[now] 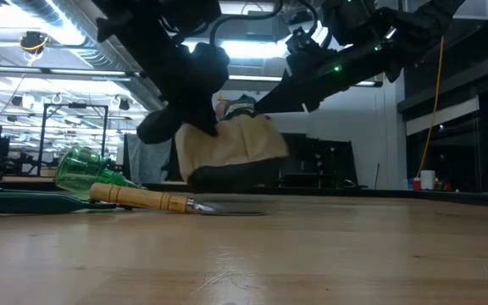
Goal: Pick & Place Garden tools in Gardening bag
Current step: Prepare the gardening bag
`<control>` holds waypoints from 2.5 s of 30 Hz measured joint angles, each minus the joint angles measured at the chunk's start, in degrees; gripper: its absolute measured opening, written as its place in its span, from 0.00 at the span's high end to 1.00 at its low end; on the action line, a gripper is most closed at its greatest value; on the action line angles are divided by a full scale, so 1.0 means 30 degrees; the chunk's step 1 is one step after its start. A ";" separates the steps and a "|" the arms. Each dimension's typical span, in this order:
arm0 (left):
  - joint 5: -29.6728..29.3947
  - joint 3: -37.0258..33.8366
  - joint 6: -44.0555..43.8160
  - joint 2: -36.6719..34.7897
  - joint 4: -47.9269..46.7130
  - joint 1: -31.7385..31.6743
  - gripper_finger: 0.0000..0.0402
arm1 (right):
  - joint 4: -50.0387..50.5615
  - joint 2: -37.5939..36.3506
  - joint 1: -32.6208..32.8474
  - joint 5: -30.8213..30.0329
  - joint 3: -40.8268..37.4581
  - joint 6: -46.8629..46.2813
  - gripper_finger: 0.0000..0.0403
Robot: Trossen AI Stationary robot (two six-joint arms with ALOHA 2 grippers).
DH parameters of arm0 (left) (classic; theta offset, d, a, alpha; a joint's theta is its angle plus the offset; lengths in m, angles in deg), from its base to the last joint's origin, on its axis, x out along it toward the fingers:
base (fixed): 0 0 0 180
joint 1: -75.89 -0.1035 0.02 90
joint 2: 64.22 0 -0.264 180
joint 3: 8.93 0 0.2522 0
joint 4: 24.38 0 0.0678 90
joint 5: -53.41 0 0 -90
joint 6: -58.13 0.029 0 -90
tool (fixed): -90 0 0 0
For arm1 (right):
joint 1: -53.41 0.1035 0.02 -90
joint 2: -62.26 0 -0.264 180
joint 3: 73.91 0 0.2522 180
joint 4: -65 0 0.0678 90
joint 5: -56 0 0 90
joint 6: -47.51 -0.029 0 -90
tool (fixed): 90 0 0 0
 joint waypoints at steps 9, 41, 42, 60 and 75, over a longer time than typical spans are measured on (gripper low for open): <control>-0.0638 -0.0007 -0.0372 0.0000 -0.0894 -0.0031 0.99 | 0.0073 0.0000 -0.0015 -0.2027 0.0000 -0.0619 0.59; 0.0576 -0.0022 -0.1833 0.0000 0.1088 0.0015 0.99 | 0.1145 0.0000 0.0000 -0.3402 0.0000 -0.1288 0.99; 0.0595 -0.0022 -0.1828 0.0000 0.1196 0.0015 0.98 | 0.1295 0.0000 -0.0007 -0.3416 0.0000 -0.1447 0.99; 0.2717 -0.0022 -0.5109 -0.2378 0.0838 -0.0005 0.66 | 0.3690 0.0000 0.0743 -0.3423 -0.0007 -0.2050 1.00; 1.3388 -0.0380 -1.2975 -0.7701 -0.4337 -0.3947 0.54 | 0.2579 0.0000 0.1849 -0.5019 -0.0015 0.0827 1.00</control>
